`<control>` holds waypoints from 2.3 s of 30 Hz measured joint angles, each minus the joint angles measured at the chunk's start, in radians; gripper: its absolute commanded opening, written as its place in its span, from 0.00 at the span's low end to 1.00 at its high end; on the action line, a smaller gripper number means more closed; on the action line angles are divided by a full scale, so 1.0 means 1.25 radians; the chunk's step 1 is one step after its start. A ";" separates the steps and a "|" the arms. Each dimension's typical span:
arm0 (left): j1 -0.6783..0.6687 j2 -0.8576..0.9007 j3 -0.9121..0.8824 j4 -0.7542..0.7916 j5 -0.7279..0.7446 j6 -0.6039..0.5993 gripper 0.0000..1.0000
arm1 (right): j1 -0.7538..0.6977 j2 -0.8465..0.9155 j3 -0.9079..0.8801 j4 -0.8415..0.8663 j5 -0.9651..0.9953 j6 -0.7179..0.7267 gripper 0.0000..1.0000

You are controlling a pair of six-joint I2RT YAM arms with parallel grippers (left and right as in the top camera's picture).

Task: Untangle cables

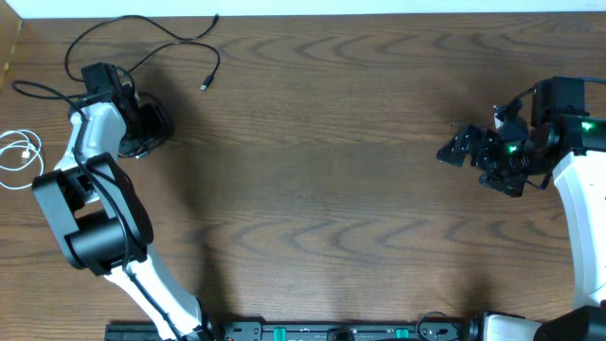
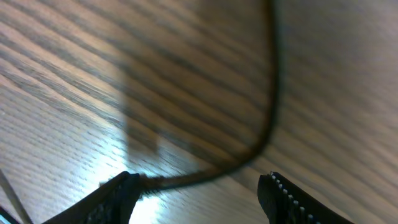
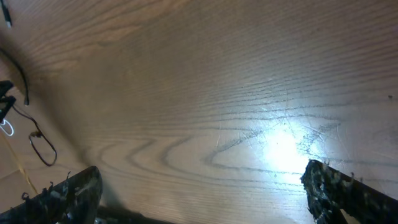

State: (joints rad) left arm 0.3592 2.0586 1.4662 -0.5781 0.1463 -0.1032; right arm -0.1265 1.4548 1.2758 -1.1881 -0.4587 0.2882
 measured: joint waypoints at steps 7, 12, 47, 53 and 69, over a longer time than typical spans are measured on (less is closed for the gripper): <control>0.006 0.032 -0.002 0.014 -0.048 0.055 0.67 | 0.000 0.000 0.000 -0.003 0.001 0.000 0.99; 0.006 0.051 -0.001 0.027 -0.061 0.074 0.72 | 0.001 0.000 0.000 -0.004 0.001 0.001 0.99; 0.139 -0.055 0.017 0.077 -0.140 -0.088 0.64 | 0.004 0.000 0.000 -0.004 0.002 0.016 0.99; 0.153 -0.041 0.017 0.030 -0.140 -0.098 0.64 | 0.004 0.000 0.000 -0.002 0.002 0.016 0.99; 0.309 -0.009 0.017 -0.127 -0.141 -0.368 0.70 | 0.004 0.000 0.000 0.008 0.002 0.015 0.99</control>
State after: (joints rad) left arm 0.7452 2.0480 1.4876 -0.7368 -0.0296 -0.5636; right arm -0.1219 1.4548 1.2758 -1.1782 -0.4564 0.3073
